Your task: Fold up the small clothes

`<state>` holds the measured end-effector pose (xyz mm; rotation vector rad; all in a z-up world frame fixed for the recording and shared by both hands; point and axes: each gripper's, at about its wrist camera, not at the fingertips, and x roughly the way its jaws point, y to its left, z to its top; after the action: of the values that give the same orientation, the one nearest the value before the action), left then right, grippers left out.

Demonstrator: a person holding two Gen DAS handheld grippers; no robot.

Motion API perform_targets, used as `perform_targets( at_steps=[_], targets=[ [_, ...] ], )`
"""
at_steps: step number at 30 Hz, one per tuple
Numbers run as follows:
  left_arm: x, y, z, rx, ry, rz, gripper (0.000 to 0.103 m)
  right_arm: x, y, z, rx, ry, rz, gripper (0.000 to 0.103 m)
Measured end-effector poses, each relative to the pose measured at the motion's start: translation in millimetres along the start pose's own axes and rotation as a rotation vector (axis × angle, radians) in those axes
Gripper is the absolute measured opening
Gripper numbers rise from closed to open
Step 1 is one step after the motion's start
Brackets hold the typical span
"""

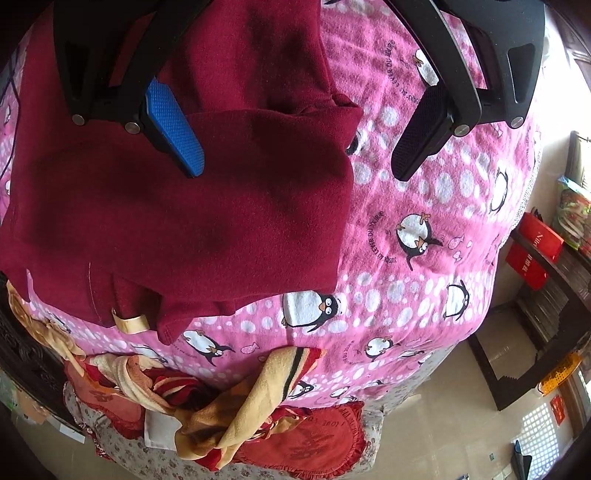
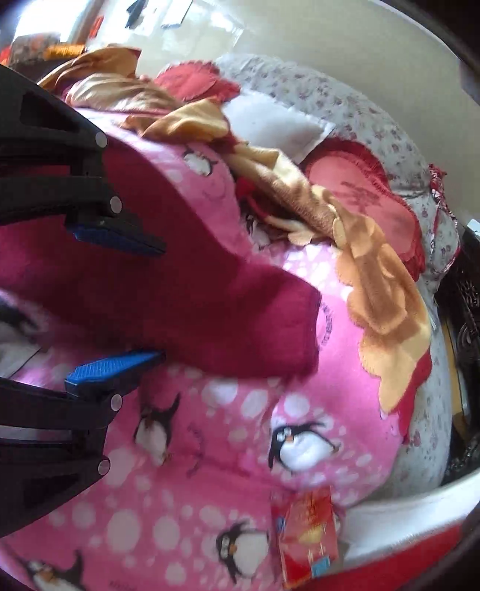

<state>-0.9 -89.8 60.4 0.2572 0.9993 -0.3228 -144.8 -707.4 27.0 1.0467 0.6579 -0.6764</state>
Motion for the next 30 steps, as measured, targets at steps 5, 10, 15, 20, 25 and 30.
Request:
perform_targets(
  at_steps=[5, 10, 15, 20, 25, 30],
  targets=[
    [1.5, -6.0, -2.5, 0.012, 0.005, -0.007, 0.102, -9.5, 0.9, -1.2, -0.052, -0.046, -0.005, 0.012],
    [-3.1, -5.7, -7.6, 0.008, -0.003, -0.017, 0.102, -48.2, -0.8, -6.4, -0.089, -0.127, 0.023, 0.003],
    [-11.9, -2.2, -12.6, -0.007, -0.019, -0.031, 0.102, -97.6, 1.1, -11.1, -0.141, -0.198, 0.014, 0.002],
    [-20.4, -2.9, -16.8, -0.012, -0.031, -0.049, 0.102, -120.7, -0.1, -14.1, -0.165, -0.173, 0.017, 0.002],
    [-19.8, -7.7, -20.9, 0.000, -0.021, -0.054, 0.102, -96.1, 4.8, -19.0, -0.170, -0.058, 0.020, 0.007],
    [-15.7, -13.5, -18.9, 0.019, -0.008, -0.048, 0.102, -51.3, 8.1, -20.1, -0.123, 0.000, 0.025, 0.059]
  ],
)
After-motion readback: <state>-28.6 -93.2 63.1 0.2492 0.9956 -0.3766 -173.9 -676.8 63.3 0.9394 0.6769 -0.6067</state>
